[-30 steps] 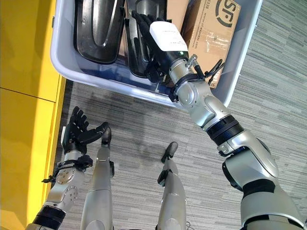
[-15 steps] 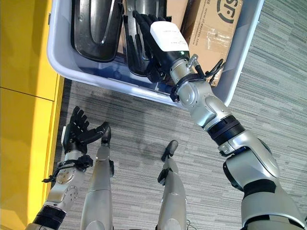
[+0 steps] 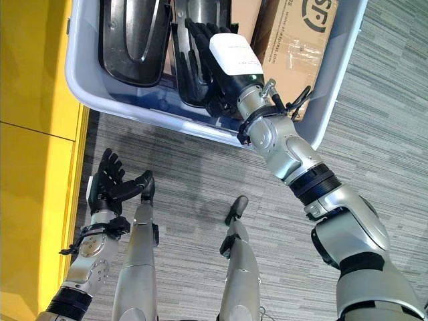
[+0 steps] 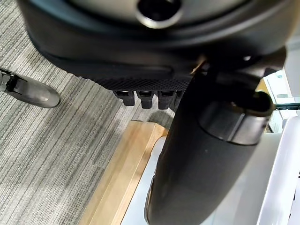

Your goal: Move parts from the plastic box to the shelf.

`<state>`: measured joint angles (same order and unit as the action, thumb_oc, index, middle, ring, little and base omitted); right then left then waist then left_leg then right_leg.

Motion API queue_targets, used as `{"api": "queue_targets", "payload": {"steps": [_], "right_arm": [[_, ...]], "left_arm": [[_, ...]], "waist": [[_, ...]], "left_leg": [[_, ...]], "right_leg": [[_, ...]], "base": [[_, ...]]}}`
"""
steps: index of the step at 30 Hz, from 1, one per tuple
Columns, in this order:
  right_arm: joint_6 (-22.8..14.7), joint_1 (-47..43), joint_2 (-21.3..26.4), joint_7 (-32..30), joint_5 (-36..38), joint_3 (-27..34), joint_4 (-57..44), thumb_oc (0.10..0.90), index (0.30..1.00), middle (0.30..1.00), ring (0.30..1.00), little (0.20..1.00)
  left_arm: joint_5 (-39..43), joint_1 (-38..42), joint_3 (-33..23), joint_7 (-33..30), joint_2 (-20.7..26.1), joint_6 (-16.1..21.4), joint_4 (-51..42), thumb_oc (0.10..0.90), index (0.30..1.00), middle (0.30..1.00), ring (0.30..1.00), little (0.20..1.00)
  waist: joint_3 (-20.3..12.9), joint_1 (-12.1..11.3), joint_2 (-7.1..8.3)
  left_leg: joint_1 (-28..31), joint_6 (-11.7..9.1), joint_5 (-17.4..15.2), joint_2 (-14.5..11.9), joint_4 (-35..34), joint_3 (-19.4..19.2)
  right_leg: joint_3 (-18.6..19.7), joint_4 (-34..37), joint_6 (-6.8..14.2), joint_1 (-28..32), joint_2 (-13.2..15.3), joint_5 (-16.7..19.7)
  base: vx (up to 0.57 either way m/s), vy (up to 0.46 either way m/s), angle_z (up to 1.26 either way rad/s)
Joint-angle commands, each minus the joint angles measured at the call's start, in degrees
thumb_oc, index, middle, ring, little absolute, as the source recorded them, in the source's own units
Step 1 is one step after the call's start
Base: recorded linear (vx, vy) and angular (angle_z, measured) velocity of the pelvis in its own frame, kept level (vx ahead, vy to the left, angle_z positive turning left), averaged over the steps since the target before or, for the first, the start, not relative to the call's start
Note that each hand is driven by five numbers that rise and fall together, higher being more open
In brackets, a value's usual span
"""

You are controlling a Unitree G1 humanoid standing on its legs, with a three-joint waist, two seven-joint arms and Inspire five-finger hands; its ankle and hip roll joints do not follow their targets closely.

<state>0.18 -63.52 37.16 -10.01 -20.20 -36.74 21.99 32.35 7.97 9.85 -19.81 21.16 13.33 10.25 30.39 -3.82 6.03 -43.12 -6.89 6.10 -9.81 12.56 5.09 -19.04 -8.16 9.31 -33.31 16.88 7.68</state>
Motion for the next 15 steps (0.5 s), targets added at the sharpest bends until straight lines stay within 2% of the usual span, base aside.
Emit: {"api": "queue_targets", "payload": {"steps": [1, 8, 15], "right_arm": [[-2.7, -2.4, 4.4, -2.5, -1.3, 4.5, -6.4, 0.900, 1.000, 1.000, 1.000, 1.000], [-3.4, -0.9, 6.8, -2.0, -1.9, 6.3, -12.1, 0.900, 1.000, 1.000, 1.000, 1.000], [-3.8, -2.0, 7.3, -2.3, -1.6, 6.2, -12.8, 0.900, 1.000, 1.000, 1.000, 1.000]], "left_arm": [[-3.2, -1.8, -1.6, -0.7, 0.8, 3.7, -7.1, 0.900, 1.000, 1.000, 1.000, 1.000], [-3.4, -2.1, -2.1, -0.5, 1.0, 3.5, -7.2, 0.900, 1.000, 1.000, 1.000, 1.000], [-3.6, -2.1, -2.3, -0.4, 1.5, 3.7, -7.5, 0.900, 1.000, 1.000, 1.000, 1.000]], "waist": [[-0.6, -0.4, 0.89], [-0.6, 0.1, 1.32], [-0.6, 0.0, 1.42]], "left_leg": [[1.8, 2.8, -3.3, -0.8, 0.3, -4.9], [2.5, 2.8, -3.5, -0.8, 0.4, -5.0], [3.1, 2.8, -3.5, -0.8, 0.4, -5.2]], "right_leg": [[2.0, -7.8, 0.9, 4.3, 0.7, -6.1], [2.1, -7.6, 0.9, 4.9, 0.7, -6.1], [2.3, -7.6, 0.9, 5.4, 0.6, -6.2]], "base": [[0.00, 0.000, 0.00], [0.00, 0.000, 0.00], [0.00, 0.000, 0.00]]}}
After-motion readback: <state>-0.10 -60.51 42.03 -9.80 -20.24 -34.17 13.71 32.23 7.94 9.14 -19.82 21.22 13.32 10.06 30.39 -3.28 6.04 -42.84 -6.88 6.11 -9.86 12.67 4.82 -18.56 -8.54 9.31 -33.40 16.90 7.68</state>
